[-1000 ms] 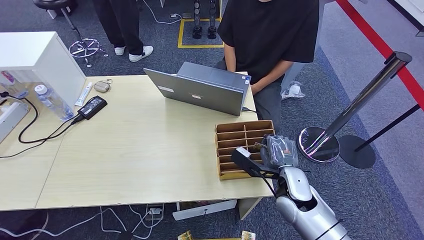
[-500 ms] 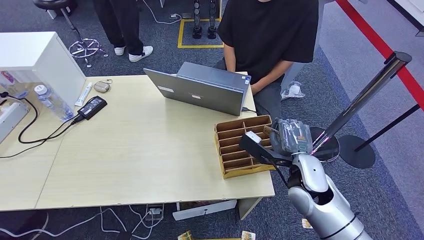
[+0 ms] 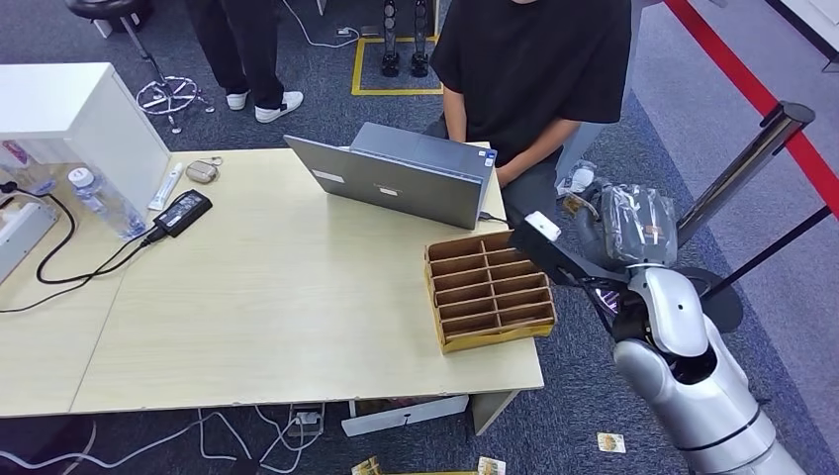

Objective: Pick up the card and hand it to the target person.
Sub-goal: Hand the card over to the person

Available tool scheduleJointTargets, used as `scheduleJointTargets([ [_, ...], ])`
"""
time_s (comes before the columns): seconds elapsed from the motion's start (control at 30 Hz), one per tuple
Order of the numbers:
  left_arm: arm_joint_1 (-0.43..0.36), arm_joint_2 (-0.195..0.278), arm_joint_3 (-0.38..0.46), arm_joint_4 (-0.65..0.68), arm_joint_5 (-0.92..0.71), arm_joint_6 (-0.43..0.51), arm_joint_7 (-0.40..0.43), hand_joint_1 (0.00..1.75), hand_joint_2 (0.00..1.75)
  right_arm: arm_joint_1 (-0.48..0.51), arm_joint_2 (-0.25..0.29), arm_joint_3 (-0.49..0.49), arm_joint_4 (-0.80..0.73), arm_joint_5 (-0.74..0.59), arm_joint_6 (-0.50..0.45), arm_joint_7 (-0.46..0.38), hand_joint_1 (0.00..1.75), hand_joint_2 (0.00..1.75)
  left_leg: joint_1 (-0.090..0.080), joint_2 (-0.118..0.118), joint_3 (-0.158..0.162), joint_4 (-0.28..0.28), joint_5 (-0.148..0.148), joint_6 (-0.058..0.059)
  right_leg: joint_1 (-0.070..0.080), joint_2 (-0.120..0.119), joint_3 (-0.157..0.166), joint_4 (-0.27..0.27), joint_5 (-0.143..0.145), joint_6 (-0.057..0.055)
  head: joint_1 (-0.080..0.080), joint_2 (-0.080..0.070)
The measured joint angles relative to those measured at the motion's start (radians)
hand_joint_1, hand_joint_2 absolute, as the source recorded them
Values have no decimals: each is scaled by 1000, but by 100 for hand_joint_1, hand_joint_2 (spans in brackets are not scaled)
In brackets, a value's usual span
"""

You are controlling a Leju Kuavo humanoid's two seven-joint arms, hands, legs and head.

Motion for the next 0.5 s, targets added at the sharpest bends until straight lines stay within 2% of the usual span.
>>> scheduleJointTargets([
  [0.3,0,-2,-5,0,-14,0,-29,0,0,-95,-33,-16,77,5,9,-17,159,175,0,0,0,0,0,0,0,0,0,0,0,0,0,0],
  [0.5,-1,-5,-9,0,-15,0,-43,0,0,-120,-47,-16,154,4,11,-25,158,175,0,0,-1,0,0,0,0,0,0,0,0,0,0,0],
])
